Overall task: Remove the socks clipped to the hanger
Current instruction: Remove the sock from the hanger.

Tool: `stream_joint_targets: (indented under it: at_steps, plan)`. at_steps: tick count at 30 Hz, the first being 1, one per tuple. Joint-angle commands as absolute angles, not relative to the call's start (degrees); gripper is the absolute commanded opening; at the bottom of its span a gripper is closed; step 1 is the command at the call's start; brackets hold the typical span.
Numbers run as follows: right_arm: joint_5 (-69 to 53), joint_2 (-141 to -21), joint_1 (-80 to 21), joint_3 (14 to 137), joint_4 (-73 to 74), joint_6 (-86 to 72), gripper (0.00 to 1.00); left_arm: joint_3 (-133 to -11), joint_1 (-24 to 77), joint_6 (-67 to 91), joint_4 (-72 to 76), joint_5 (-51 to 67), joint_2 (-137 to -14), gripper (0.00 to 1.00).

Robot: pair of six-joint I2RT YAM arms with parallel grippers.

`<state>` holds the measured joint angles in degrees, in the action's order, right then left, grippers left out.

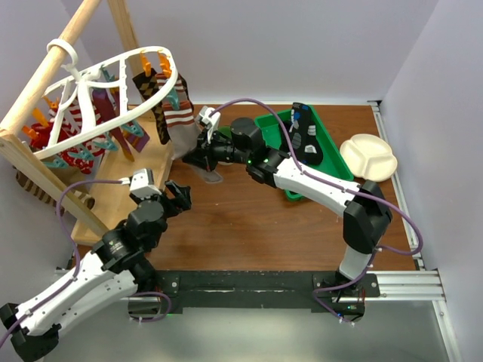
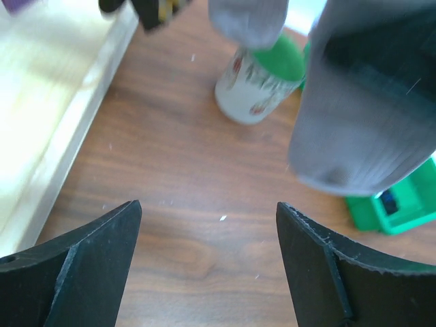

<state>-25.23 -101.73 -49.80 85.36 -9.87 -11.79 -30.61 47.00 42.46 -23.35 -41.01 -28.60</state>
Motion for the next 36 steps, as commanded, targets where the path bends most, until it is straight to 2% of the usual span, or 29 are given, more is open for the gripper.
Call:
stream_joint_targets:
  at_steps: [1, 11, 20, 25, 27, 28, 31, 32, 33, 34, 35, 36]
  plan:
    - [-26.54, -98.00, -49.66, 84.38, -8.61, -9.84, 0.00, -36.55, 46.76, 39.29, -20.57, -46.75, -27.78, 0.85]
    - [-27.77, -97.21, -49.66, 84.29, -7.38, -8.70, 0.00, -40.96, 46.84, 26.29, -3.45, -47.02, -31.90, 0.85]
    - [-29.71, -97.82, -49.66, 85.17, -7.30, -8.96, 0.00, -41.48, 46.76, 17.85, 14.30, -47.81, -38.58, 0.89]
    - [-29.88, -97.82, -49.66, 85.17, -7.21, -8.96, 0.00, -42.71, 46.06, 17.14, 18.63, -44.66, -42.62, 0.89]
    - [-29.79, -97.74, -49.66, 85.08, -7.21, -8.96, 0.00, -43.24, 45.97, 17.14, 19.16, -44.12, -43.24, 0.85]
    - [-29.88, -97.73, -49.75, 85.08, -7.21, -8.96, 0.00, -43.24, 45.97, 17.14, 19.68, -43.51, -43.50, 0.82]
    - [-29.53, -97.56, -49.66, 85.08, -7.12, -9.05, 0.00, -43.07, 45.88, 17.14, 19.78, -42.72, -43.77, 0.55]
    - [-29.36, -97.38, -49.75, 85.08, -7.12, -9.05, 0.00, -42.98, 45.88, 17.23, 19.78, -42.63, -43.68, 0.37]
    - [-29.36, -97.47, -49.83, 85.17, -7.12, -8.97, 0.01, -42.89, 45.88, 17.31, 19.69, -42.80, -43.59, 0.29]
    - [-29.36, -97.47, -49.75, 85.17, -7.03, -8.96, 0.04, -42.80, 45.88, 17.40, 19.69, -42.80, -43.51, 0.21]
    - [-29.18, -97.30, -49.66, 85.17, -6.86, -8.79, 0.08, -42.72, 45.88, 17.40, 19.60, -42.72, -43.51, 0.09]
    - [-28.92, -97.29, -49.75, 85.17, -6.68, -8.35, 0.19, -42.71, 45.88, 17.49, 19.51, -42.71, -43.51, 0.03]
